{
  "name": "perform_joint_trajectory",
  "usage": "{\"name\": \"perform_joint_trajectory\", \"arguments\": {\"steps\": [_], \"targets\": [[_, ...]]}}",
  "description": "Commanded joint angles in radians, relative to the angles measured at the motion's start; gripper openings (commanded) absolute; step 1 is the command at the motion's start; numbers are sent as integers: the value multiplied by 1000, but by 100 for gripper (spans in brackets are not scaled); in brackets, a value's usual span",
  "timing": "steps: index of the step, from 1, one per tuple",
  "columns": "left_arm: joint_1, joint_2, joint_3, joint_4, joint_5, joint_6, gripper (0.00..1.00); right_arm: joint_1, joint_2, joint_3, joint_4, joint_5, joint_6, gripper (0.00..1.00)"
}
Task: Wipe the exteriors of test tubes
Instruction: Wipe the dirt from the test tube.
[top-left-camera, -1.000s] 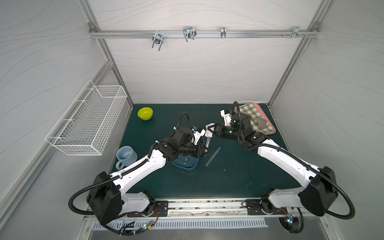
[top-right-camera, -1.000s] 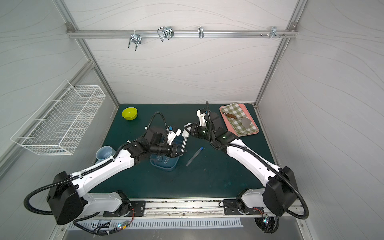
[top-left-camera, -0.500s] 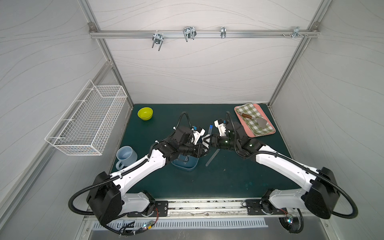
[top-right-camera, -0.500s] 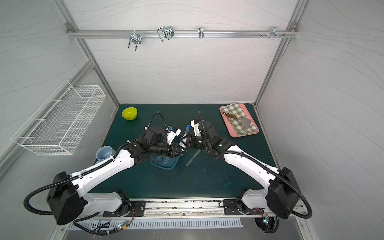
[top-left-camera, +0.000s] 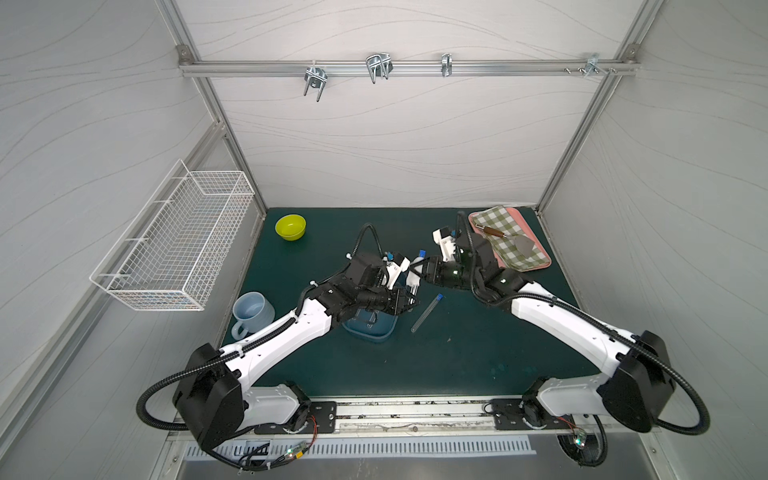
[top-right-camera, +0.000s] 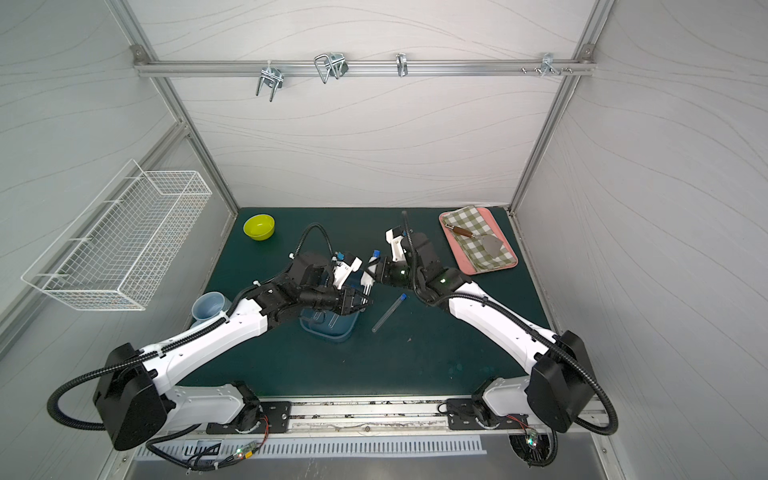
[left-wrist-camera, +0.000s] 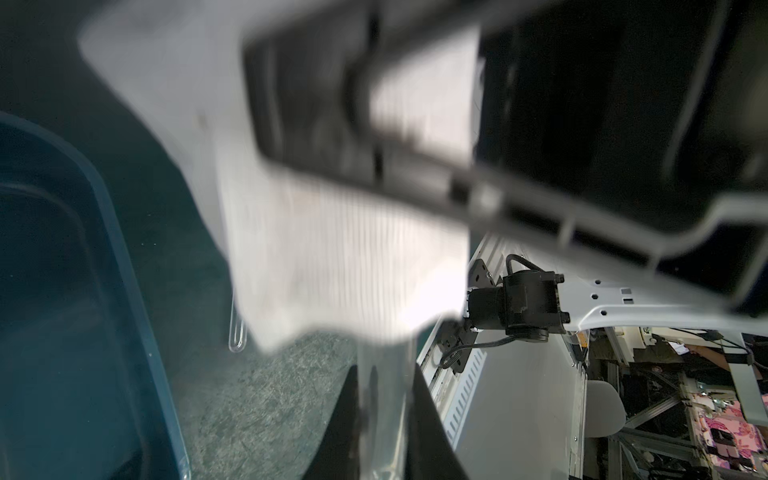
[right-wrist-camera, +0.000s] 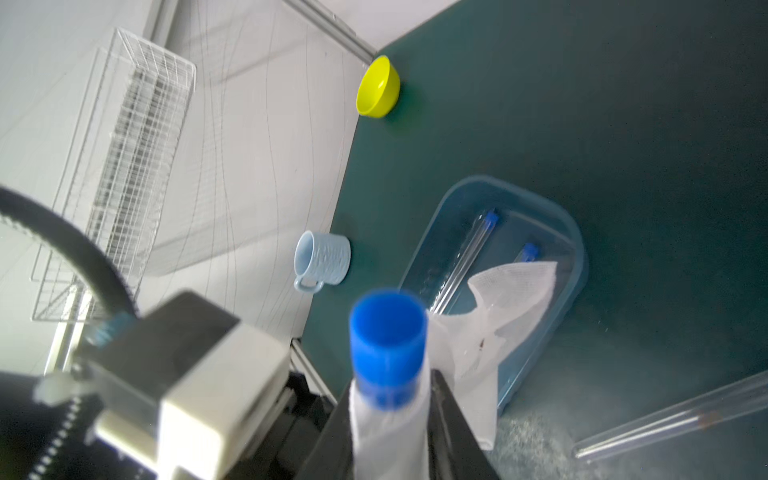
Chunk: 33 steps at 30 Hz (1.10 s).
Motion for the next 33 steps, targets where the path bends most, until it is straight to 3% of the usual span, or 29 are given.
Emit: {"name": "perform_joint_trajectory", "arguments": {"steps": [1, 11, 16, 23, 33], "targets": [[6, -23, 22, 62, 2, -6, 8, 31, -31, -47, -5, 47, 42, 26], [6, -25, 20, 69, 16, -10, 8, -94, 96, 133, -34, -28, -47, 26], [6, -32, 18, 65, 10, -9, 8, -72, 74, 105, -23, -23, -31, 26], [13, -13, 29, 77, 25, -14, 8, 53, -19, -33, -8, 66, 41, 25], [14, -13, 30, 87, 31, -23, 8, -7, 7, 30, -27, 52, -8, 24]]}}
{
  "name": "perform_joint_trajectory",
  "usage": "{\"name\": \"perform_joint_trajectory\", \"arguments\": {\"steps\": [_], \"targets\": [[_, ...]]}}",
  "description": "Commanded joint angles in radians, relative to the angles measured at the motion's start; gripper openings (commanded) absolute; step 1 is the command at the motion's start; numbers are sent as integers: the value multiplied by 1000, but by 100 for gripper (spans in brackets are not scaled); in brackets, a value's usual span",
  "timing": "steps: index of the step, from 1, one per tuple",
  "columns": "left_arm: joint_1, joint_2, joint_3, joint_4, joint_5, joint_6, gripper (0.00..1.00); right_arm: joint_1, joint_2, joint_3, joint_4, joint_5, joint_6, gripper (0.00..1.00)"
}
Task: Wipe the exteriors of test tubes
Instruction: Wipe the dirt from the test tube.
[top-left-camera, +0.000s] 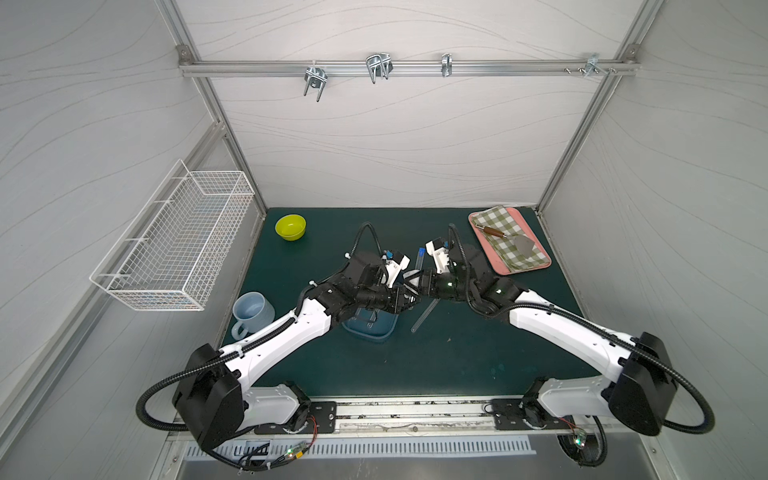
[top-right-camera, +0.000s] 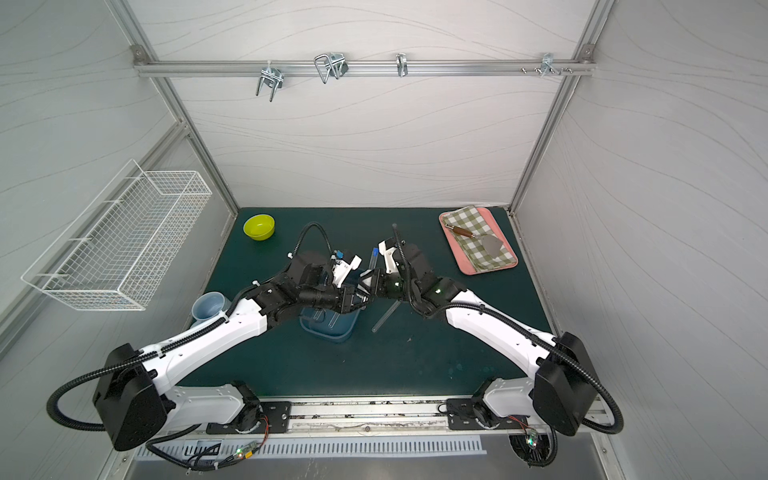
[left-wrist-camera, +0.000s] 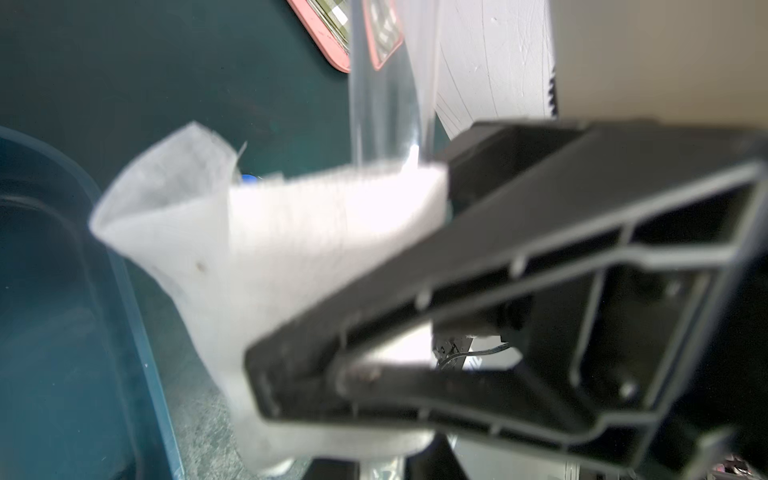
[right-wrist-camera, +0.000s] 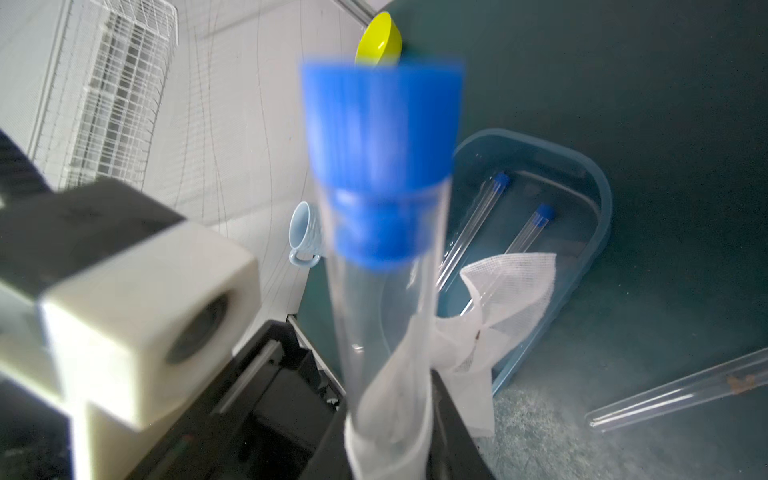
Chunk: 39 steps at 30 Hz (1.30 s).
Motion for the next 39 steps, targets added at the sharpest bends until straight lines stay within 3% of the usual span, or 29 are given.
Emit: {"name": "perform_joint_trajectory", "arguments": {"steps": [1, 10, 21, 32, 39], "targets": [[8, -13, 32, 63, 20, -7, 8, -48, 23, 48, -31, 11, -27, 24], [9, -16, 30, 66, 19, -7, 8, -85, 42, 77, -31, -30, -34, 24], [24, -27, 15, 83, 21, -23, 8, 28, -11, -27, -20, 10, 29, 23], [27, -30, 2, 94, 24, -36, 9, -15, 10, 23, -34, -1, -20, 17], [40, -45, -18, 86, 7, -54, 31, -77, 14, 44, -59, -63, -67, 15]]}}
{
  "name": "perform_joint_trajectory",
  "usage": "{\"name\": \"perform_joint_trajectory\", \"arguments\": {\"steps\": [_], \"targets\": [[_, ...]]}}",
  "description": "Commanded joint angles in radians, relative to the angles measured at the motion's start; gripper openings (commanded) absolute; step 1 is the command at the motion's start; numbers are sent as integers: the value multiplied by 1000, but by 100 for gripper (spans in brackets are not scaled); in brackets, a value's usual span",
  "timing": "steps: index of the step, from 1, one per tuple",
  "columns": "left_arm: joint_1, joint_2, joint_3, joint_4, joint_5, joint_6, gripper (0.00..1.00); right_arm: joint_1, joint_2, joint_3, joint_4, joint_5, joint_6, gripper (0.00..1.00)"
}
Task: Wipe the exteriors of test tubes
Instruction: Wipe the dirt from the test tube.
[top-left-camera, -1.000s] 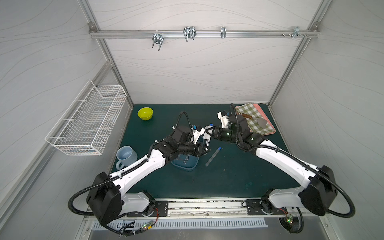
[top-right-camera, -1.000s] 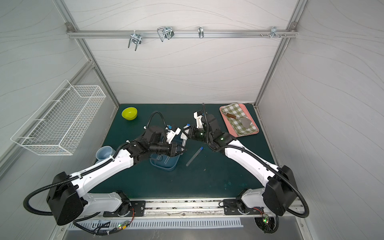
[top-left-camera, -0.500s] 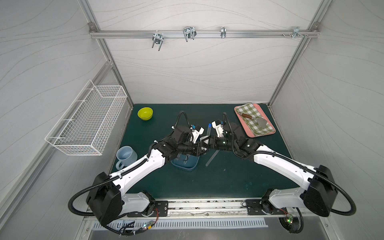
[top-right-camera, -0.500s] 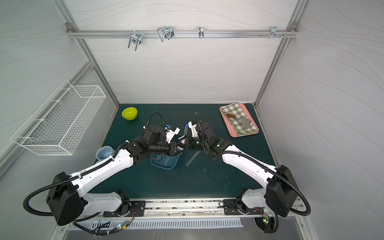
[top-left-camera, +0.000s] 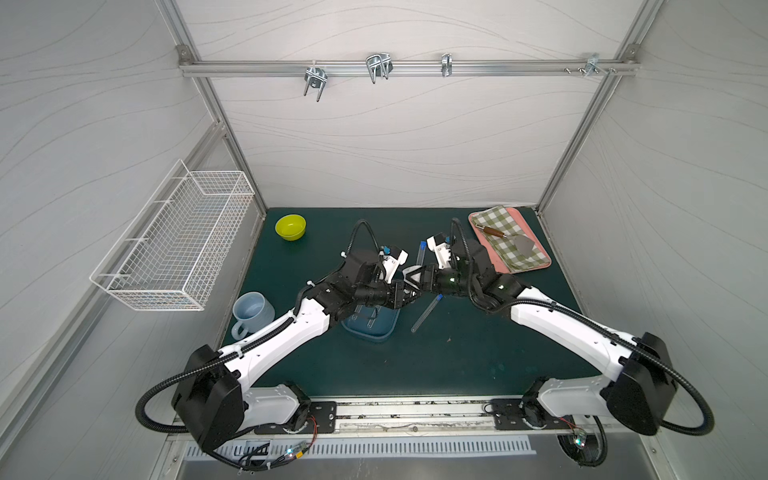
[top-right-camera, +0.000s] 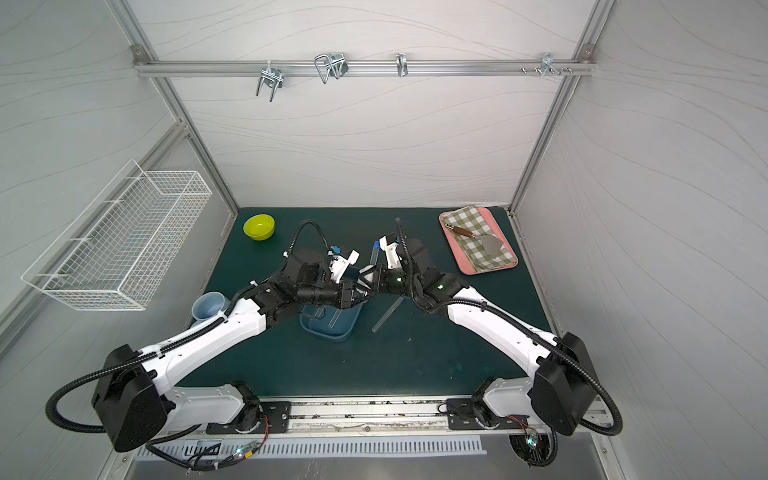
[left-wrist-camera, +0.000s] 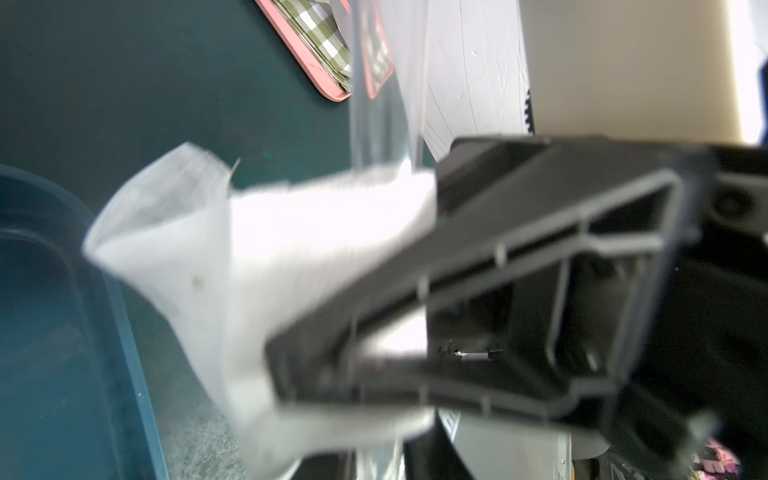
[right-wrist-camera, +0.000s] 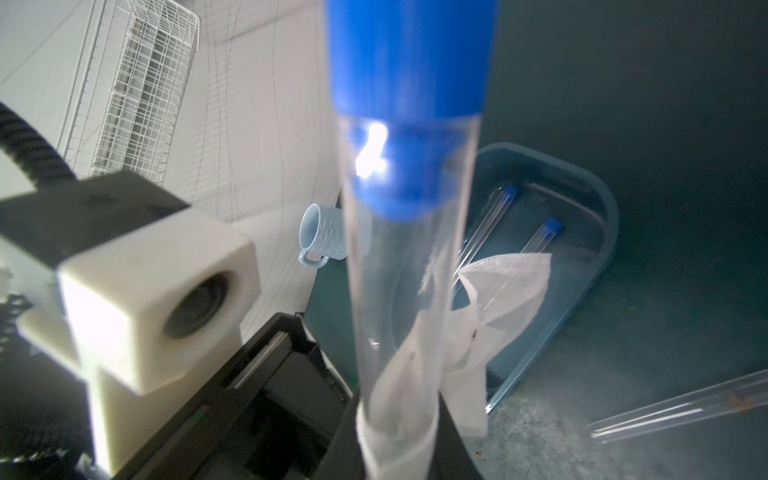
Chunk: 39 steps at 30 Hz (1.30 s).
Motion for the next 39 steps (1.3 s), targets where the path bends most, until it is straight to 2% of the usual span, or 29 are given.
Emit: {"name": "perform_joint_trajectory", "arguments": {"steps": [1, 9, 12, 17, 23, 31, 39], "targets": [[21, -43, -14, 13, -14, -17, 35, -43, 6, 29, -50, -24, -42, 15], [105, -158, -52, -16, -48, -44, 45, -94, 3, 37, -97, -194, -155, 15], [140, -155, -8, -45, -45, -31, 46, -88, 8, 17, -88, -278, -169, 15], [147, -111, 50, -19, -19, -21, 49, -37, 0, -18, -89, -332, -193, 15], [147, -75, 64, 78, 45, -59, 50, 18, -9, -64, -43, -356, -176, 16], [141, -49, 2, 219, 114, -142, 49, 57, -3, -68, -14, -365, -167, 16], [112, -36, -7, 216, 112, -141, 46, 62, -4, -53, 3, -350, -164, 17]]}}
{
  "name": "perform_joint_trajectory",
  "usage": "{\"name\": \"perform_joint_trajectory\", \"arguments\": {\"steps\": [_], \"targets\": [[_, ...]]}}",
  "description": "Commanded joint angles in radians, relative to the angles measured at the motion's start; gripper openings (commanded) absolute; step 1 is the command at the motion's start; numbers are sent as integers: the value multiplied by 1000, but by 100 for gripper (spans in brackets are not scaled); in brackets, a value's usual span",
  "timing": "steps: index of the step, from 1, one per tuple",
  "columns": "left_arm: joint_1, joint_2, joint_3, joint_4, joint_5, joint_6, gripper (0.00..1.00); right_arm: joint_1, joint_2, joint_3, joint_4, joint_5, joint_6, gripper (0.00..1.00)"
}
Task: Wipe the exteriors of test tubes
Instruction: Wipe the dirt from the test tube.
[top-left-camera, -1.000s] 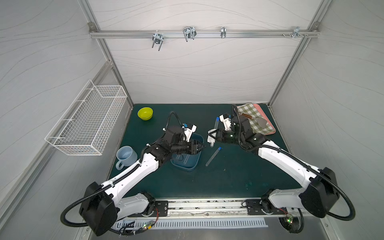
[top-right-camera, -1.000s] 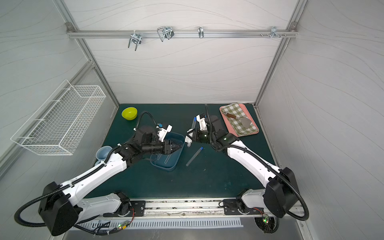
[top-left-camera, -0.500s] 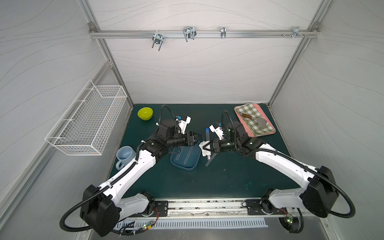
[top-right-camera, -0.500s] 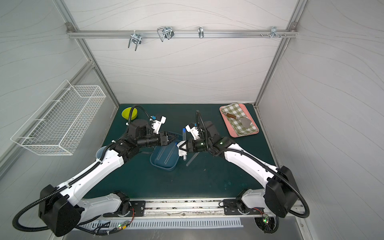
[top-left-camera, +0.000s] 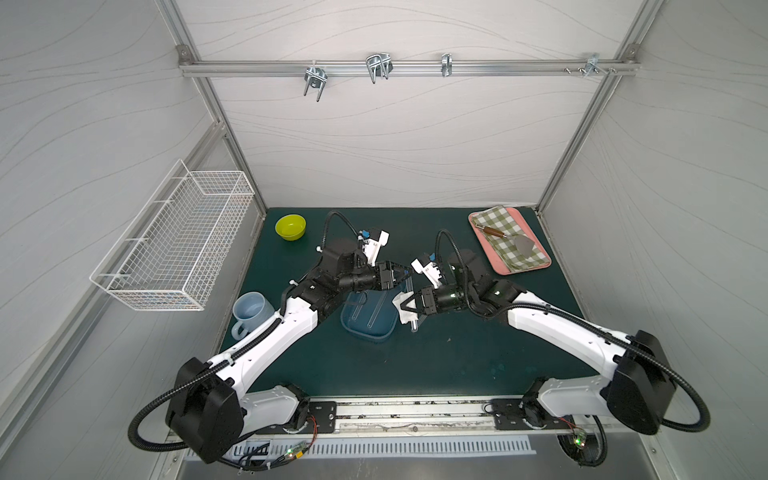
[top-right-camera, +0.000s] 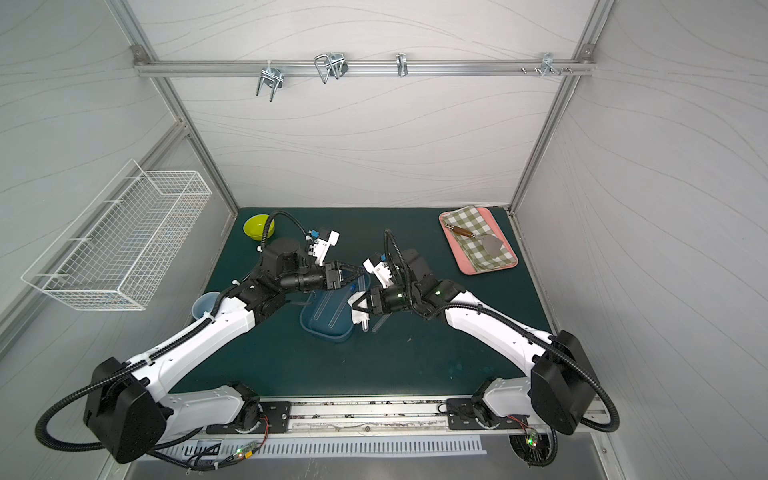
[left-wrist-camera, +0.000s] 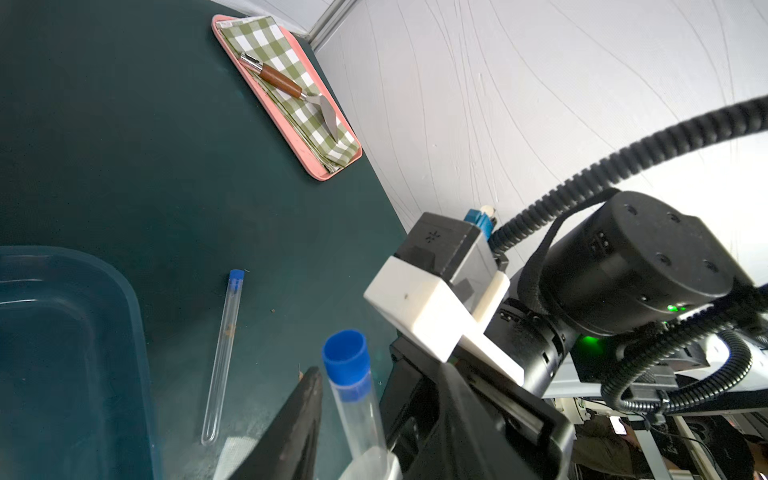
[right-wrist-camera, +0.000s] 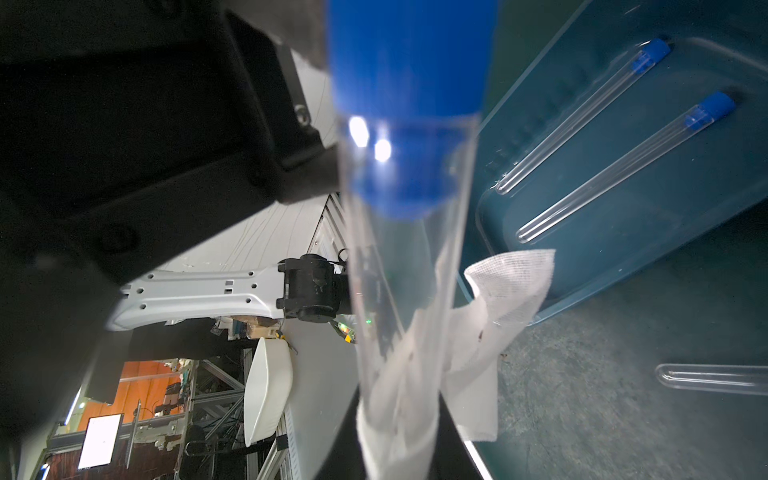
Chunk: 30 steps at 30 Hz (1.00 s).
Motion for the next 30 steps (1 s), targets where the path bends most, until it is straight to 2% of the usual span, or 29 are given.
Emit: {"name": "perform_joint_trajectory", "arguments": {"steps": [1, 7, 18, 30], "targets": [[-10, 5, -4, 60, 19, -18, 45, 7, -6, 26, 32, -2, 3, 17], [-31, 32, 3, 79, 28, -34, 39, 9, -12, 31, 43, 6, 4, 17], [-38, 47, 8, 88, 7, -60, 14, 25, -22, 21, 69, 28, 13, 17], [-40, 32, -9, 96, -19, -91, 11, -59, -2, 73, 87, 27, 9, 19]]}}
